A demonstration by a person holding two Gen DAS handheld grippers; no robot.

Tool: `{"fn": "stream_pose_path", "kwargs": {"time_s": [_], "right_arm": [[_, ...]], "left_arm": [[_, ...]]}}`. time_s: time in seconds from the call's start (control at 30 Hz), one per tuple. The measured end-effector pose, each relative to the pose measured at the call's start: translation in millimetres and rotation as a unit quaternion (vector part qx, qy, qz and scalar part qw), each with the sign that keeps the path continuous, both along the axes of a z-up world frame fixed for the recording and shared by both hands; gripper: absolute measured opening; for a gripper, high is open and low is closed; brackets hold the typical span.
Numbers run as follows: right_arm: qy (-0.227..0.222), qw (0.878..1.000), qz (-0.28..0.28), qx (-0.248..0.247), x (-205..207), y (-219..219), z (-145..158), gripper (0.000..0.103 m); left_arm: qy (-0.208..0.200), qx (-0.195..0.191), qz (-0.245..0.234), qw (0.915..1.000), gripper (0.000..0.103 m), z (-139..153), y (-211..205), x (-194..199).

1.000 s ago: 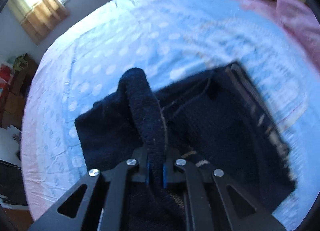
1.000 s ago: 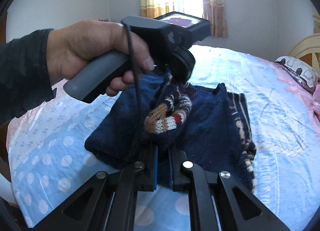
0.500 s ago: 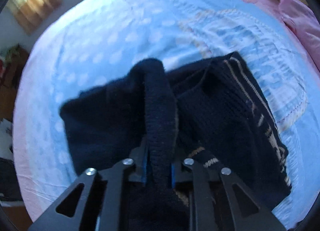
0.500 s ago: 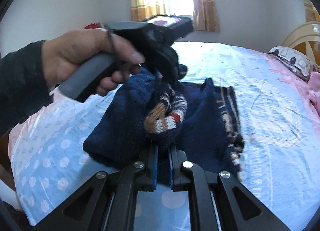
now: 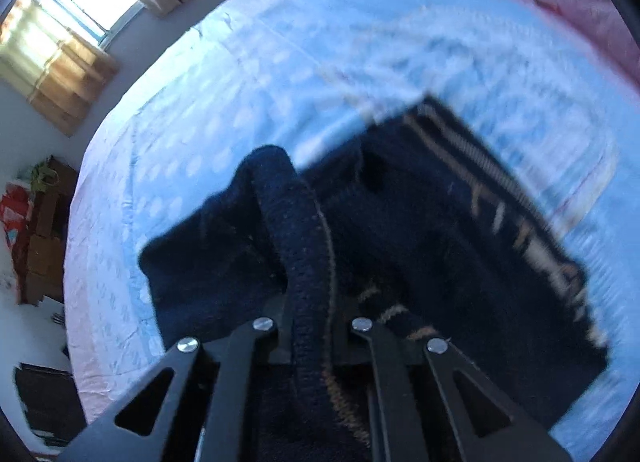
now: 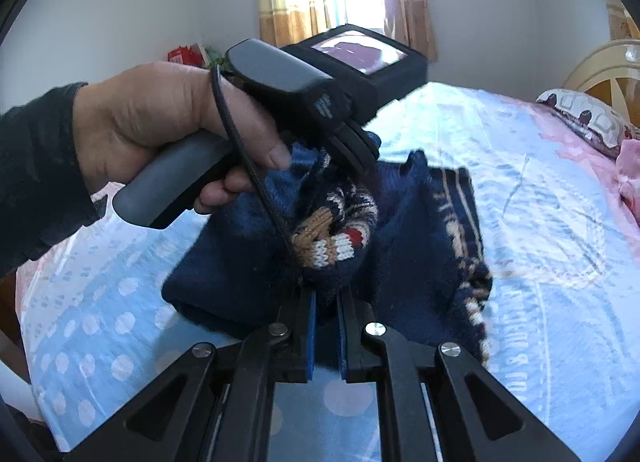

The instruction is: Fold small clothes

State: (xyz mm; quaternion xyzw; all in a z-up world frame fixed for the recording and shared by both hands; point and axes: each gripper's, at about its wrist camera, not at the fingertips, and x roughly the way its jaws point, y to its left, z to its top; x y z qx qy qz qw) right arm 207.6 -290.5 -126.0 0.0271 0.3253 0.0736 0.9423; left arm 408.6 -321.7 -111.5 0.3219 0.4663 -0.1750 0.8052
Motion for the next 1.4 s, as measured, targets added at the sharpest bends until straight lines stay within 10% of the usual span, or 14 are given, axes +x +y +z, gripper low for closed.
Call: {"fn": "stream_pose_path", "kwargs": {"time_s": [0.13,0.37,0.5,0.57,0.7,0.93,1.13,1.3,1.4], "right_arm": [[-0.016,1.000,-0.019,0.000,-4,-9,10,0.007],[0.027,0.996,-0.088,0.017,-2,-41,-1,0.007],[0.094,0.989,-0.104,0.046,6,-57,-27,0.008],[0.112,0.984,-0.113,0.083,9,-71,-40,0.008],[0.115,0.983,-0.099,0.106,10,-79,-38,0.010],[0.087,0.981,-0.159,0.067,-15,-110,-12,0.062],[0.058,0.978,-0.104,0.174,34,-130,19,0.062],[0.109,0.965,-0.067,0.228,135,-126,3,0.060],[0.156,0.964,-0.057,0.210,172,-106,-19,0.008]], "left_arm": [[-0.024,-0.047,-0.011,0.9986,0.009,34,-8,-2],[-0.016,-0.055,-0.050,0.9971,0.009,0,-45,-5],[-0.052,-0.014,-0.083,0.9951,0.035,-19,-60,-18],[-0.060,-0.062,-0.100,0.9912,0.042,-1,-54,-27],[-0.123,-0.125,-0.107,0.9787,0.092,41,-23,-42],[-0.163,-0.115,-0.067,0.9776,0.099,42,76,-57],[-0.085,-0.160,0.012,0.9833,0.099,-5,128,-57],[-0.026,-0.235,0.051,0.9702,0.099,-22,143,-64],[-0.006,-0.248,0.051,0.9674,0.099,-30,140,-68]]}}
